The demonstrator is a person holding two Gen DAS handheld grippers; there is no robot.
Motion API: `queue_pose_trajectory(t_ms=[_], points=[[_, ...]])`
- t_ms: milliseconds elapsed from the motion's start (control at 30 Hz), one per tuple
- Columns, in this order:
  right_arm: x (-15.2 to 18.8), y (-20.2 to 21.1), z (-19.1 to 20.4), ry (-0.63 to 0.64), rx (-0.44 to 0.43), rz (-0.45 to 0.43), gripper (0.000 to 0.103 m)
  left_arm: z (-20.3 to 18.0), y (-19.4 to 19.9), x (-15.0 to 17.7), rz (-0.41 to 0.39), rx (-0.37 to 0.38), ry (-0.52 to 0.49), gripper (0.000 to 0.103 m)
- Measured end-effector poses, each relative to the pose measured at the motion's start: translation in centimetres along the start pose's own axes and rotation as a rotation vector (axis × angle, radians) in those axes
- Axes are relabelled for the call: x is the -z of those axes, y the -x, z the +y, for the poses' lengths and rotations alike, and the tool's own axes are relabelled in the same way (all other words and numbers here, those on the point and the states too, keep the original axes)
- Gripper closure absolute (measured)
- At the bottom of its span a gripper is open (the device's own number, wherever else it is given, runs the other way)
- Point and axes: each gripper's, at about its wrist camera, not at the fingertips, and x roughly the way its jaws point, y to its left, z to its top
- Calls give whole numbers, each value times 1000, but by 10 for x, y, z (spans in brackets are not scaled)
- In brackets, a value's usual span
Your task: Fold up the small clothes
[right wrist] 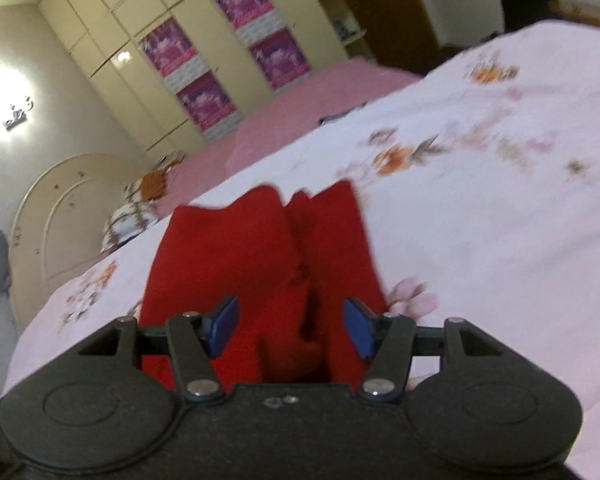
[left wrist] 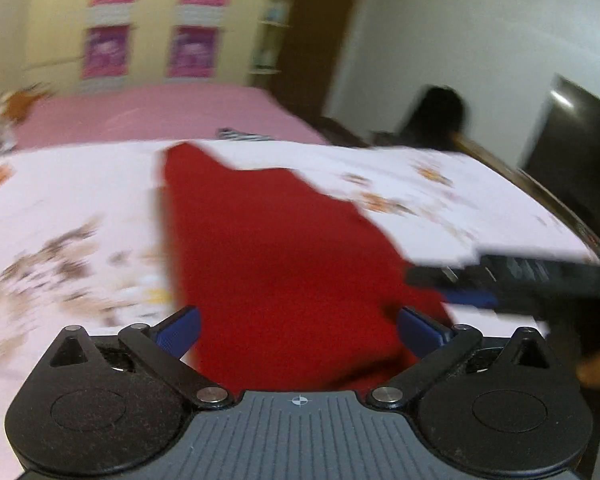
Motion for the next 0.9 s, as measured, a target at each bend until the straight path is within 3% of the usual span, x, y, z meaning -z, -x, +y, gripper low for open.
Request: queue_pose_trajectory(t_ms=[133, 267, 333, 400, 467, 533, 633, 667, 733, 900], points=[[1, -28, -1, -35, -11, 63, 46, 40, -1, -9, 4, -66, 138, 0], [0, -47, -10, -122, -51, 107, 49, 56, -25, -18, 12, -96, 207, 0], [0, -50, -6, -107, -71, 115, 74, 56, -33, -20, 17, -104, 208, 0], [2, -54, -3, -91, -101, 151, 81, 53, -43, -21, 26, -106, 203, 0], [1, -57, 0, -59, -100, 161, 81, 53, -45, -21, 30, -113, 208, 0], [-2, -58, -2, -63, -107, 137, 69, 56, -52, -21, 38, -114, 211, 0], [-7, -65, -9, -141, -164, 127, 61, 55, -54, -20, 43, -123, 207, 0], [-8, -67, -9, -142, -174, 118, 64, 55, -53, -20, 42, -126, 206, 0], [-8, -66, -6, -120, -157, 95, 94, 55, -54, -21, 37, -133, 206, 0], [-13, -33, 13, 16, -116, -16, 96, 53, -54, -26, 16, -126, 218, 0]])
